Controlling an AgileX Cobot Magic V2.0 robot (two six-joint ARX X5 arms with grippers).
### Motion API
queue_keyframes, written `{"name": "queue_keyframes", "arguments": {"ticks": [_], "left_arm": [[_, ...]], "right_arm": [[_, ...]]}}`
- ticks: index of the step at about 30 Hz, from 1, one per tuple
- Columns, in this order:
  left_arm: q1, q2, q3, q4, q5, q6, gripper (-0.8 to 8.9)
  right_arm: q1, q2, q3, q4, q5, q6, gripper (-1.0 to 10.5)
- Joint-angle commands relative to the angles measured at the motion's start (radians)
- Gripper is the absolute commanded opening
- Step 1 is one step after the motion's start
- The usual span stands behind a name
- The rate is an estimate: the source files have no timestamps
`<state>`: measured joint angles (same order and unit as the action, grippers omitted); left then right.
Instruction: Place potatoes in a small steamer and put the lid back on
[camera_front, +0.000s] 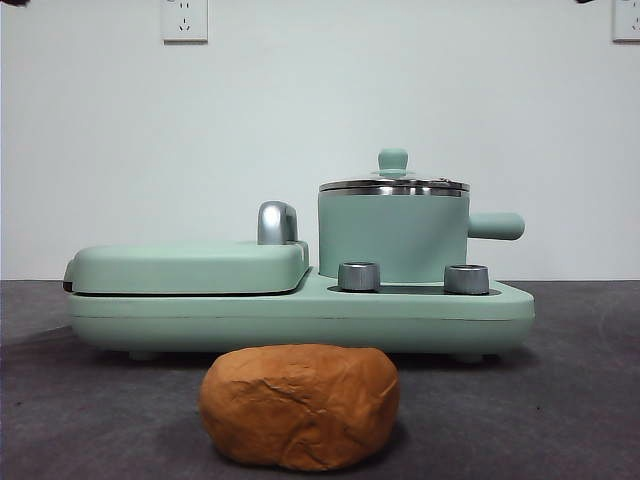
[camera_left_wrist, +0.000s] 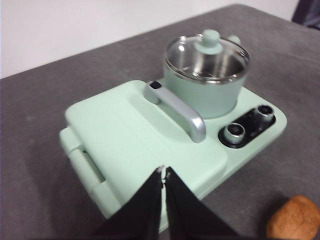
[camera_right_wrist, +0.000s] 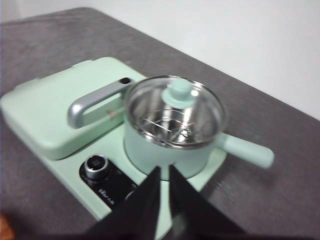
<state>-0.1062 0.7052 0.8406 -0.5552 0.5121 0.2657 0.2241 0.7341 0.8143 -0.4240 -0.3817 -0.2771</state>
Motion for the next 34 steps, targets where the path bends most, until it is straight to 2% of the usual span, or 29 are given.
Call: {"name": "queue_keyframes", "arguments": {"ticks": [1,2,3,10,17,25,29,32,34], "left_arm": [[-0.015,0.006,0.021,0.024,0.007,0.032,2.48],[-0.019,0.007,0.021,0.029,0.006,0.029,3.13],[-0.023,0.007,0.021,0.032,0.006,0.029,3.2],[-0.048,0.012,0.021,0.061,0.005,-0.029,3.09],[-0.066,0.036,0.021,0.139,0.005,-0.1,3.09],[-0.125,0.108,0.021,0.164,0.005,-0.103,3.09],[-0.176,0.187,0.021,0.369,0.003,-0.14,2.97],[-0.229,0.29,0.023,0.557,-0.005,-0.186,2.97],[-0.264,0.373,0.035,0.647,-0.03,-0.187,2.99]], "right_arm": [[0.015,0.011,0.018,0.003,0.032,-0.046,2.5],[0.017,0.011,0.018,0.003,0.046,-0.046,3.1],[0.018,0.011,0.018,0.004,0.048,-0.046,3.3],[0.021,0.01,0.018,0.004,0.05,-0.042,3.3],[0.042,0.031,0.018,0.008,0.076,0.006,3.3],[0.06,0.168,0.096,0.024,0.097,0.017,3.3],[0.06,0.231,0.162,0.001,0.094,0.039,3.3],[0.06,0.239,0.19,0.003,0.094,0.039,3.3],[0.061,0.238,0.204,0.001,0.094,0.039,3.3]]}}
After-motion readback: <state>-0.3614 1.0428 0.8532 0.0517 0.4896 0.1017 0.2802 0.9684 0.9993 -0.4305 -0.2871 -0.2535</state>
